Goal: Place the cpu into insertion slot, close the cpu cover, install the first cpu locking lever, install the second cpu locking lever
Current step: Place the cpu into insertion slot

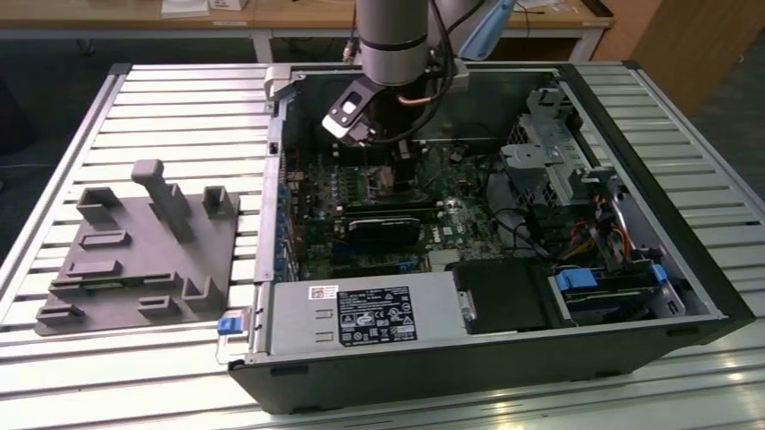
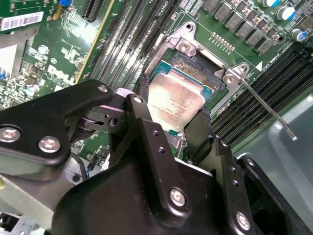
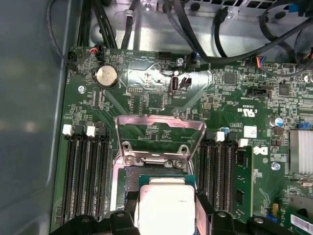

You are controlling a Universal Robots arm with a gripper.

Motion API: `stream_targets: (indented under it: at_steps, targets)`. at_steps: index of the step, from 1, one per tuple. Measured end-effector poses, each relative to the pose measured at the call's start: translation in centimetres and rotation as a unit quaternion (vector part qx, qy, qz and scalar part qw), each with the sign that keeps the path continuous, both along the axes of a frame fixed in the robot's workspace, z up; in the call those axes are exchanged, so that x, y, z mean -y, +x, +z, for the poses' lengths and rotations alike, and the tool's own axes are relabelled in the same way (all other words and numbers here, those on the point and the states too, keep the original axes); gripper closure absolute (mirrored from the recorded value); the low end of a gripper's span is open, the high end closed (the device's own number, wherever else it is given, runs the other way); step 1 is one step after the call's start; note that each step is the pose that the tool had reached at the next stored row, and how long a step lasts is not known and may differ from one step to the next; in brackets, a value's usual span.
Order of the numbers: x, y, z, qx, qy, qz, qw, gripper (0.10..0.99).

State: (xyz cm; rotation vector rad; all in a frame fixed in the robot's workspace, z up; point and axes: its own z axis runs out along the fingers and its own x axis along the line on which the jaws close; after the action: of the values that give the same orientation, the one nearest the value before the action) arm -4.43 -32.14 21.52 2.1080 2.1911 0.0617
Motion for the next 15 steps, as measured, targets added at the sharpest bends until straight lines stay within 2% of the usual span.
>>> stream_targets:
  at_steps: [8, 15]
  targets:
    - [-0.51, -0.08, -0.50, 0.0000, 0.0001, -0.006, 1.0000, 0.545]
    - [-0.72, -0.15, -1.03, 0.0000, 0.0000, -0.017, 0.9999, 0.545]
